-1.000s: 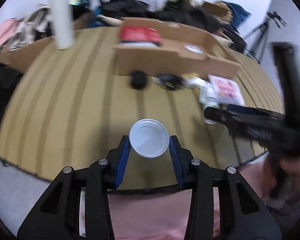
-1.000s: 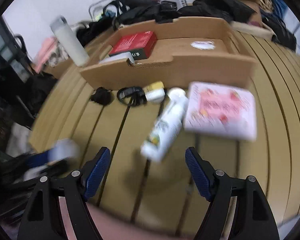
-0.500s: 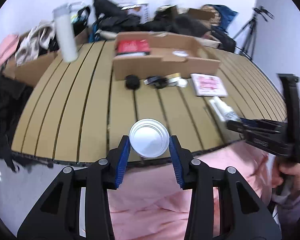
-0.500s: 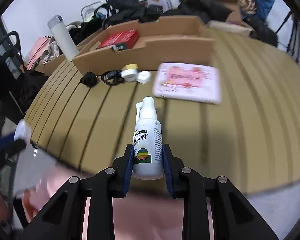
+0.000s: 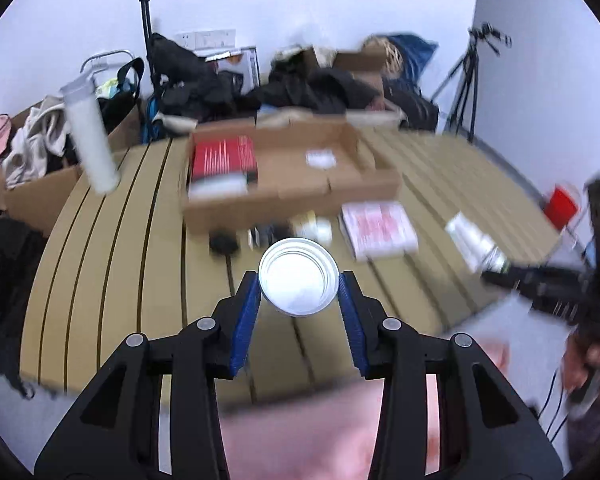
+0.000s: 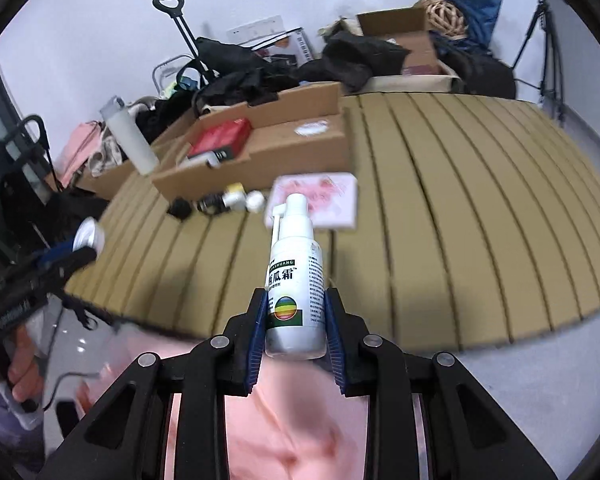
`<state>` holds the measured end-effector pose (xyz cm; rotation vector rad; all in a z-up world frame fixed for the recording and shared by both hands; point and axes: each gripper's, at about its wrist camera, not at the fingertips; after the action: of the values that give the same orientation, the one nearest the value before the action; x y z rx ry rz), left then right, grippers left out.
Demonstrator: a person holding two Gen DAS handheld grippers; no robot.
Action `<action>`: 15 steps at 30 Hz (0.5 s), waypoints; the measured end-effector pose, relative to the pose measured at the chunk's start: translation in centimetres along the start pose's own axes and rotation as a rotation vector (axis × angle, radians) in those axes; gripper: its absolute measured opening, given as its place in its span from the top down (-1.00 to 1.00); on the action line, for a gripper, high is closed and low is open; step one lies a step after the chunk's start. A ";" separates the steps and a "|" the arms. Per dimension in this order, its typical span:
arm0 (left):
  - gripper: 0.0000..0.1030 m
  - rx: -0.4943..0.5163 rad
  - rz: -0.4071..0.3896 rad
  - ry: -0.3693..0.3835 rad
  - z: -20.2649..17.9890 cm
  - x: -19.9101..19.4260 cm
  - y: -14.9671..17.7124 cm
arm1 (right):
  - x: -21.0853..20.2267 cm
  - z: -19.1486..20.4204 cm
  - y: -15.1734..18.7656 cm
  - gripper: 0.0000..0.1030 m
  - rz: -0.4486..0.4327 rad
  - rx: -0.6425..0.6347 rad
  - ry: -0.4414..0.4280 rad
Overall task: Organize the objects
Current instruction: 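Place the lid with the left tool while the right tool places the spray bottle into the tray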
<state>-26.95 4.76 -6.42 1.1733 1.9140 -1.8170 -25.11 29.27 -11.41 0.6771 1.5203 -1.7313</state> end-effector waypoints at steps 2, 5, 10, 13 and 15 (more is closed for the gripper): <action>0.30 -0.023 0.007 0.021 1.4 2.1 -3.6 | 1.6 1.0 -3.3 0.41 -0.017 -0.016 -0.013; 0.30 -0.029 0.048 0.025 3.0 6.9 -9.2 | 4.5 2.0 -8.5 0.41 -0.016 0.000 -0.066; 0.30 0.000 0.124 -0.007 5.2 16.7 -15.7 | 12.6 3.0 -17.7 0.41 0.060 0.091 -0.170; 0.28 -0.039 0.189 0.016 7.3 22.2 -17.1 | 19.0 1.8 -21.6 0.41 0.139 0.191 -0.193; 0.22 -0.083 0.212 0.002 8.7 24.8 -17.5 | 22.2 1.8 -23.0 0.40 0.163 0.213 -0.175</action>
<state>-57.86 7.77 -12.06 1.2953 1.7722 -1.6119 -56.66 24.58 -14.58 0.7148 1.1410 -1.7911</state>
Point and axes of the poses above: each gripper's, at about its wrist camera, not at the fingertips, and x roughly the way its jaws point, z to its left, y to its underside, and after that the axes turned 6 degrees about y, right-handed
